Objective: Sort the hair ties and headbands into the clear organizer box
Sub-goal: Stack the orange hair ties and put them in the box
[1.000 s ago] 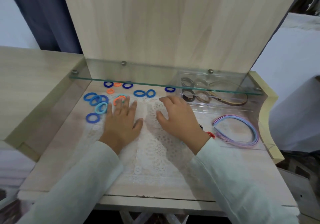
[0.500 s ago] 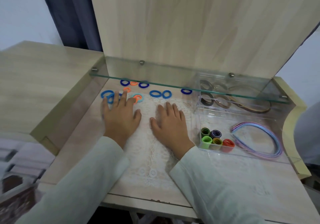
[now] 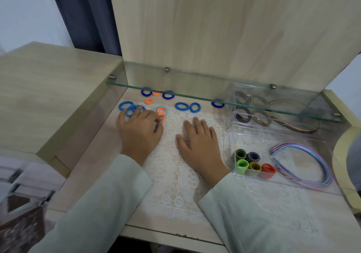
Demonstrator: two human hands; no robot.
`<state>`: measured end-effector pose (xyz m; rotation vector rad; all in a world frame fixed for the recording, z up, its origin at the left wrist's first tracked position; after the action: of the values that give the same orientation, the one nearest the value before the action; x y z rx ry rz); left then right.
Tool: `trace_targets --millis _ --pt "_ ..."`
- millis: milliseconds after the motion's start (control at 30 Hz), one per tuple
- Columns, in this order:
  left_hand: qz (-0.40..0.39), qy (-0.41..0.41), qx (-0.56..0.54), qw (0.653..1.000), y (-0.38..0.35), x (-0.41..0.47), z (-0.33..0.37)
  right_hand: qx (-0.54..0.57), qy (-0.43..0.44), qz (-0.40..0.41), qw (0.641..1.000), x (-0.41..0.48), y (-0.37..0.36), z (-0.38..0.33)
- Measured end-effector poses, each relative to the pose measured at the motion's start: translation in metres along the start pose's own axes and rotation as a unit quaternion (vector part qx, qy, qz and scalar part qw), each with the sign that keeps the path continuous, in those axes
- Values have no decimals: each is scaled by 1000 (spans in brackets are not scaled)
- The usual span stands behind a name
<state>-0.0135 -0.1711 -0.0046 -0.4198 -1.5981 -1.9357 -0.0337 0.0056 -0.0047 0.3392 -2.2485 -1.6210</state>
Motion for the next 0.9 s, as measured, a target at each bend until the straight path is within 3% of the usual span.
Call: trace_targets --millis 167,300,500,700,900 --pt "31 -33 -11 999 5 -3 -4 18 0 12 1000 3 1 2" --pt "-6 -86 -23 996 6 -9 -5 27 -2 58 998 13 4 2" --pt "-58 -91 -12 994 16 -17 -3 0 14 123 992 40 -1 0" --pt "-103 -69 -56 991 14 -20 -3 36 88 125 988 67 -5 -13" --pt "-107 -125 -108 980 12 -22 1 77 125 108 983 85 -12 -26"
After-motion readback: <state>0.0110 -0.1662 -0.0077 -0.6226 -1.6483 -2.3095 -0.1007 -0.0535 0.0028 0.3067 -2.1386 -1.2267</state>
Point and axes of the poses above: each hand's wrist, its own x-axis towards the middle knuckle, its own y-axis out of the back of the hand, z = x × y, the point moved 2 cm from there along x, towards the middle knuckle, and after that the axes turned 1 degree about y, right-handed, at the moved point
